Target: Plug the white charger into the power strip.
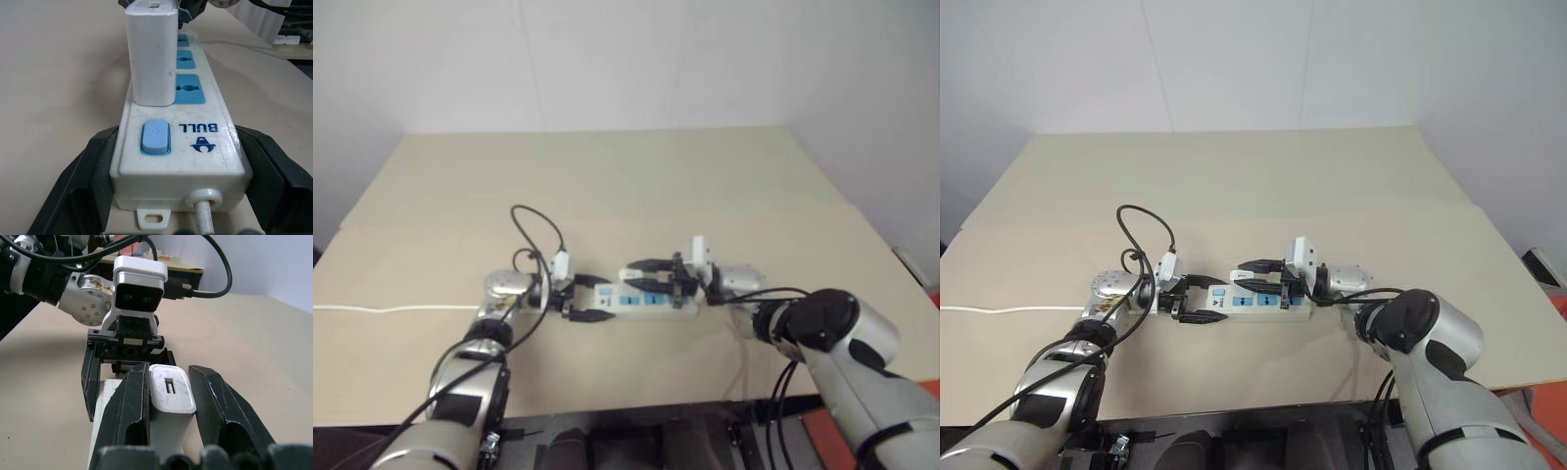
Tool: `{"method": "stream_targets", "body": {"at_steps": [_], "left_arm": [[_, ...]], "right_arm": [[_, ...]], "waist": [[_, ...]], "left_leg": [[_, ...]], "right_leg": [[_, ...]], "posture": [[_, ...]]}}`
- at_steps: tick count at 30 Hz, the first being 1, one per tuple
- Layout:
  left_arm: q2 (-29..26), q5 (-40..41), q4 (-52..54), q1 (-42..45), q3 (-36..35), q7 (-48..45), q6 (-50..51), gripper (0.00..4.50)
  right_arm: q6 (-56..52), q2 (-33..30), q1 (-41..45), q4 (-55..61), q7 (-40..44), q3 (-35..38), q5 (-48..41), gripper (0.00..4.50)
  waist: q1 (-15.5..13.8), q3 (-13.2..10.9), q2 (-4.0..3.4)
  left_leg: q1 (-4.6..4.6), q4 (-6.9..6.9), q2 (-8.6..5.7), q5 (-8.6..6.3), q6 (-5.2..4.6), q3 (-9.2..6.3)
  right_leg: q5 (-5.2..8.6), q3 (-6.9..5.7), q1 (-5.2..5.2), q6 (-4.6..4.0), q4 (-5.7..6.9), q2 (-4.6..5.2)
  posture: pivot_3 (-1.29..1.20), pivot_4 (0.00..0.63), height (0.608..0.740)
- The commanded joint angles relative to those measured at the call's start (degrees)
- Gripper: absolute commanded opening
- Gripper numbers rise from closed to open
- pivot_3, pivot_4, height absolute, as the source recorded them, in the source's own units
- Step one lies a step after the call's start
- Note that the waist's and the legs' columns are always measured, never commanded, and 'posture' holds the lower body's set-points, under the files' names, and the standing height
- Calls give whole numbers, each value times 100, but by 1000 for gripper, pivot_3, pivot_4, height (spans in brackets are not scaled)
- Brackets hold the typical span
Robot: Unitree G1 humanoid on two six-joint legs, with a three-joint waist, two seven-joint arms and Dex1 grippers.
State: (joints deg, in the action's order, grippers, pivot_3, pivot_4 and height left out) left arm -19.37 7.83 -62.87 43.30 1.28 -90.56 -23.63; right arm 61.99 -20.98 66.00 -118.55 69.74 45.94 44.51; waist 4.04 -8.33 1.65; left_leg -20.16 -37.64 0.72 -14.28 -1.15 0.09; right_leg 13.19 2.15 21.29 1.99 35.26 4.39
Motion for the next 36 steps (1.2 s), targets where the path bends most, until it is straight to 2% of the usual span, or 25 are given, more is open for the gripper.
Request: {"method": "stream_targets", "body": {"at_steps": [1,12,17,22,27,29,31,36], "left_arm": [[77,-44,23,3,51,-1,-31,3265],[80,-46,9,17,44,2,-29,3265],[88,-57,-7,25,49,15,-46,3265],[93,-79,-32,29,61,31,-67,3265],[119,-75,-80,82,50,90,108,3265],[139,-33,-58,117,6,110,66,3980],[130,53,48,153,-49,41,91,4475],[-79,317,1047,-76,-112,-87,284,4475]], "right_arm": [[-267,46,-216,-145,-38,-476,248,1056],[-48,50,-287,-145,-183,-399,156,1056],[540,44,-328,-145,-448,-443,267,2730],[571,-30,-293,-145,-360,-337,257,4466],[543,-126,-298,-145,-336,-344,274,4466],[608,-162,-307,-145,-383,-386,315,4500],[659,-193,-311,-145,-398,-393,345,4500],[488,-414,-196,-145,20,-150,280,4500]], "waist": [[0,1,1],[6,7,11],[-4,5,13],[-16,3,18],[-23,3,18],[-29,2,19],[-23,-2,24],[-11,-21,45]], "left_leg": [[0,0,0,0,0,-1],[1,3,2,0,1,-5],[-10,7,2,0,1,-9],[-7,30,2,0,1,-5],[-7,32,1,0,1,-6],[-7,32,0,0,1,-6],[-8,32,0,0,1,-5],[-15,49,2,0,1,-5]], "right_leg": [[0,0,0,0,-1,0],[-1,1,-2,0,-2,0],[-1,-6,6,1,-15,3],[-2,2,4,3,-27,6],[-2,0,4,3,-29,9],[-2,0,4,3,-30,9],[-2,1,6,3,-29,9],[-2,1,18,3,-34,6]], "posture": [[0,150,740],[0,150,740],[0,150,740],[0,150,740],[0,150,740],[0,150,740],[0,150,740],[0,150,740]]}}
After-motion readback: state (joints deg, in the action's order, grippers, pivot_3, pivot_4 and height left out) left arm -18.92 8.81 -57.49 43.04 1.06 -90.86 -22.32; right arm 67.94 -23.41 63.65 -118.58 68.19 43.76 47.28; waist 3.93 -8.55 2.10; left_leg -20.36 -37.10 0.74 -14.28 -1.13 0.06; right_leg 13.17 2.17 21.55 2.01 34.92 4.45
